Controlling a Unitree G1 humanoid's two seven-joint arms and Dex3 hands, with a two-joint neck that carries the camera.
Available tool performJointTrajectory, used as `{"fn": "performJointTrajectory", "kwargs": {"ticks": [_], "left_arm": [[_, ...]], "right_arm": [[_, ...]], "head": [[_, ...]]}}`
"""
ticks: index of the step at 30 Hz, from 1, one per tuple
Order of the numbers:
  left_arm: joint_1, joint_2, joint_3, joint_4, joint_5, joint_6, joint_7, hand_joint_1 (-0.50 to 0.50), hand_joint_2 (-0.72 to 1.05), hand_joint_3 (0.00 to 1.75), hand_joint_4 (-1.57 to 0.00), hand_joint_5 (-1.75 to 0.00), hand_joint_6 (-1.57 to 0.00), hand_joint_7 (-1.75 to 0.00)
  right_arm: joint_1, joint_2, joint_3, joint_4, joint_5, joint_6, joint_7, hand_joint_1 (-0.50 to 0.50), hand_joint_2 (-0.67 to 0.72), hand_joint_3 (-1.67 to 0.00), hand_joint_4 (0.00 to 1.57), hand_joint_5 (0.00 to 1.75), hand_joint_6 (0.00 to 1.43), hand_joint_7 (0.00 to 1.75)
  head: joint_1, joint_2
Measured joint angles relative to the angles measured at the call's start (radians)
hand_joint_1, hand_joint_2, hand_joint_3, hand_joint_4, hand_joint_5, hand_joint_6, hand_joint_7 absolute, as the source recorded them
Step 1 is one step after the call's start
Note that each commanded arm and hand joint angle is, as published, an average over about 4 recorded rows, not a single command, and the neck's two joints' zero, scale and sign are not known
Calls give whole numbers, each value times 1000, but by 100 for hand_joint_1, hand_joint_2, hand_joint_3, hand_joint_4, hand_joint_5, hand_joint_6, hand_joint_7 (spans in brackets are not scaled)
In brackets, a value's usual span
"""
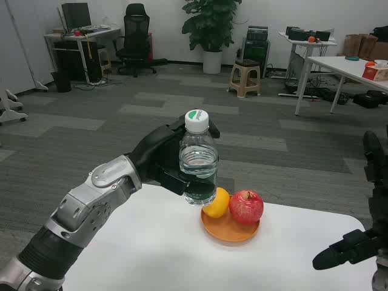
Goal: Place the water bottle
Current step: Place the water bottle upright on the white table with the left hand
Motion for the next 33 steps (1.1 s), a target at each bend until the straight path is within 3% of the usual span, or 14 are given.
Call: {"fn": "performJointTrajectory", "kwargs": {"ticks": [16, 33], "left_arm": [[17, 0, 9, -28, 13, 1, 0, 23, 98, 61, -22, -175, -8, -168], [27, -10, 37, -28, 24, 1, 0, 23, 98, 63, -22, -175, -8, -168]], "right_arm": [[1, -2, -1, -15, 0, -3, -5, -25, 72, 0, 0, 0, 0, 0], [1, -2, -1, -15, 0, -3, -8, -25, 72, 0, 0, 0, 0, 0]], "head": [[-12, -8], [-1, -25]]}}
